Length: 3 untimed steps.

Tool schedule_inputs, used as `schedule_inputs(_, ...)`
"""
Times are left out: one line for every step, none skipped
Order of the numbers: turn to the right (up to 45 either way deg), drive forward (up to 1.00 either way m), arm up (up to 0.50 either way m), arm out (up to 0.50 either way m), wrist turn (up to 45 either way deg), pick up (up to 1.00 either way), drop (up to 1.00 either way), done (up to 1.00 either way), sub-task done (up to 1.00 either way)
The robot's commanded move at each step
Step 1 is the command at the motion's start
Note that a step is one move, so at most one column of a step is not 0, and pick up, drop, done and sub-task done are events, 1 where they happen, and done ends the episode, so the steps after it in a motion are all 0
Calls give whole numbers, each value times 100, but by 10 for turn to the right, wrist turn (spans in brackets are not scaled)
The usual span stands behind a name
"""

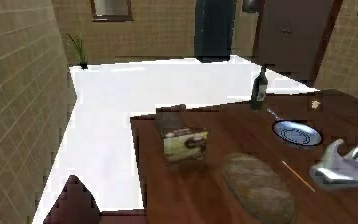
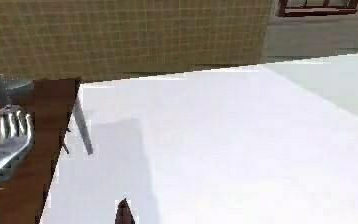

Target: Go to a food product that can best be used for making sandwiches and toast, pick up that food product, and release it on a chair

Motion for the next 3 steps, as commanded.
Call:
schedule_inputs(-450, 0, 0, 0, 0, 0, 0, 0, 0)
schedule_inputs(-180, 0, 0, 0, 0, 0, 0, 0, 0)
schedule_inputs(0, 0, 50, 0, 0, 0, 0, 0, 0)
